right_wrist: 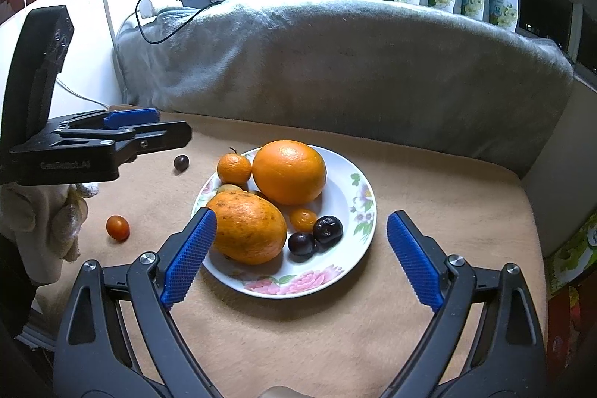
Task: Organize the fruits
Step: 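Withdraw both tools and move them toward the tomato and the last plum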
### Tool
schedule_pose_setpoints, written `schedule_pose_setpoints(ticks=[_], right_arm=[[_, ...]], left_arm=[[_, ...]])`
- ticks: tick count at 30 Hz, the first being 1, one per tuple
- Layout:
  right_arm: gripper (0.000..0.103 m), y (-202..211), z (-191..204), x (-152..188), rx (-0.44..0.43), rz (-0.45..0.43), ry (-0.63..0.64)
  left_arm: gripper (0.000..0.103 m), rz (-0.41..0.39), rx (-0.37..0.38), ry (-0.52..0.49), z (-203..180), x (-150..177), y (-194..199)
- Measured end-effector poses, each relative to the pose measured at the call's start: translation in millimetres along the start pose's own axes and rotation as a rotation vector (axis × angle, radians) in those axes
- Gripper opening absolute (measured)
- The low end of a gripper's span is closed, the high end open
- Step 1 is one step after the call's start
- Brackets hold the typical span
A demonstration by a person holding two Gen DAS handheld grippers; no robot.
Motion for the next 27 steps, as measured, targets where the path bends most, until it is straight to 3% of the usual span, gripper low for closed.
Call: schedule_pose_setpoints(ticks=[12,27], right_arm=[[0.095,13.7,11.7,-11.2,0.024,-0.056,0.006],[0.095,10.7,34.4,-28.9,-0.073,-0.07,-0.033]], left_arm=[[0.081,-0.042,-0.04,-0.011,7.9,7.7,30.5],[0.081,-0.058,-0.114,0.023,36.2,30.0,62.6]])
Point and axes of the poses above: each gripper's, at about its wrist camera, not at the fingertips, and y roughly against the way its jaws point, z to its left, x to its underside, the point moved 6 cm from there along -y, roughly the way its jaws point, and after that the axes turned 4 degrees about x, right-handed, at the moved point
